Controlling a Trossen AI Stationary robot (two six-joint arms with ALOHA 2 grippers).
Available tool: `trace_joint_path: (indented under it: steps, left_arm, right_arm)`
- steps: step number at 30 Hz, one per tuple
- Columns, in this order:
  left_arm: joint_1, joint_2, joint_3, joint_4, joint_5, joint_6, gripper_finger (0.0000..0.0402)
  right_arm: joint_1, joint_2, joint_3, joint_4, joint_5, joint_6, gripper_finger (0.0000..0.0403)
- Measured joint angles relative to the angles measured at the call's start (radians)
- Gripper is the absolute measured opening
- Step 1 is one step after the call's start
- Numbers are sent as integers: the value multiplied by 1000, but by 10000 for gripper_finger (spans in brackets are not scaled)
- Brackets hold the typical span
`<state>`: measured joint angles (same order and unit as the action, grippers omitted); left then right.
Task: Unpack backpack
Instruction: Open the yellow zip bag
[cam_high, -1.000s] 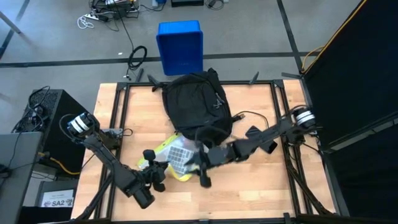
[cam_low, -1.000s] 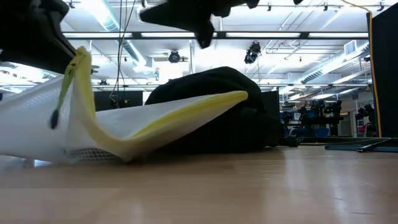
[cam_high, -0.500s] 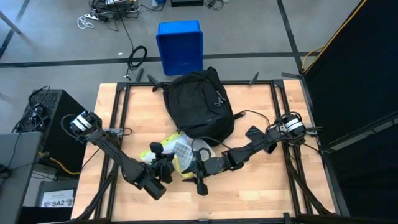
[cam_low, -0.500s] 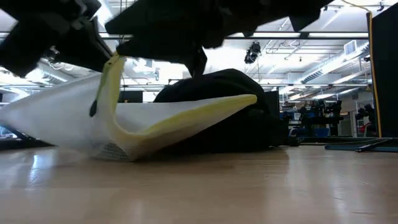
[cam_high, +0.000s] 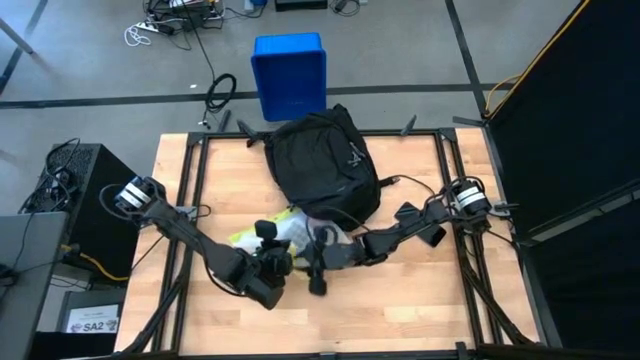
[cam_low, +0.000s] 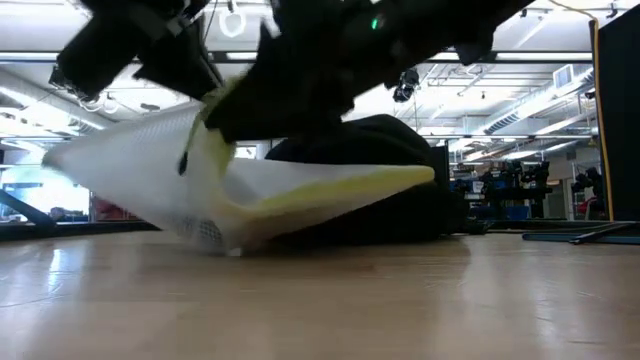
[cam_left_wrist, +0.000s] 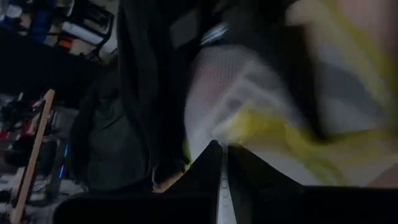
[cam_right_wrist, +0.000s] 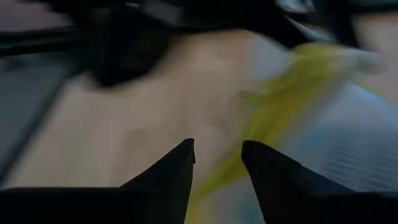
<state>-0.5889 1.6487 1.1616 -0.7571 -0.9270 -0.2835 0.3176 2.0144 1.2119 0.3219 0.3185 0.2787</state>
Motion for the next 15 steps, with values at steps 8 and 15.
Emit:
trace_joint_path:
  steps: [8,15]
  left_arm:
    - [8,0,23,0,35,47,0]
    - [7,0,23,2,47,40,0]
  right_arm:
    - [-41,0,0,-5,22,59,102]
    - [-43,0,0,-5,22,38,99]
